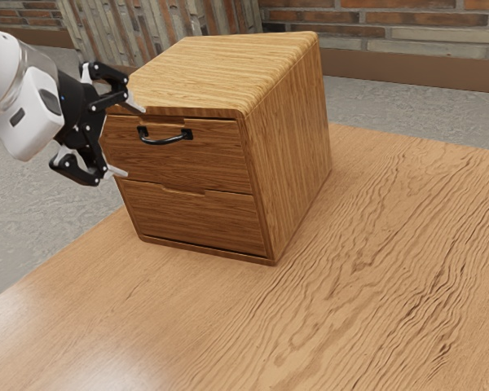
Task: Pull the drawer handle with one arm to open the drawer
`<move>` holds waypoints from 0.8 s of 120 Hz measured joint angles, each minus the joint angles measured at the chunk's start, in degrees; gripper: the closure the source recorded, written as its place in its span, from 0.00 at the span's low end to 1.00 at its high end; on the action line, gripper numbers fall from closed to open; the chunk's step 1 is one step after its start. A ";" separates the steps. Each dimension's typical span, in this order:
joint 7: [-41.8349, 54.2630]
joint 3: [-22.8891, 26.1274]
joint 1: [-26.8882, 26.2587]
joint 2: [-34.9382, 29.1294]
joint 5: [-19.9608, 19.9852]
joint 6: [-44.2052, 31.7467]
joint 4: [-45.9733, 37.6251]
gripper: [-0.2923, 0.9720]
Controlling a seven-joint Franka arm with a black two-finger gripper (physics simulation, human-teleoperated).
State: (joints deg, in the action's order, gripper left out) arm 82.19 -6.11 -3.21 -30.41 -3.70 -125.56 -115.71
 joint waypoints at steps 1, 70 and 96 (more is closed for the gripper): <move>0.05 -0.13 -0.13 0.04 0.00 0.00 -0.01 0.23; 2.37 -6.56 -0.86 15.06 1.11 -4.35 6.54 0.23; 2.90 -8.07 -0.38 17.07 1.19 -4.63 7.21 0.23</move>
State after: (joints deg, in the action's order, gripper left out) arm 85.09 -14.17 -3.60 -13.34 -2.51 -130.18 -108.50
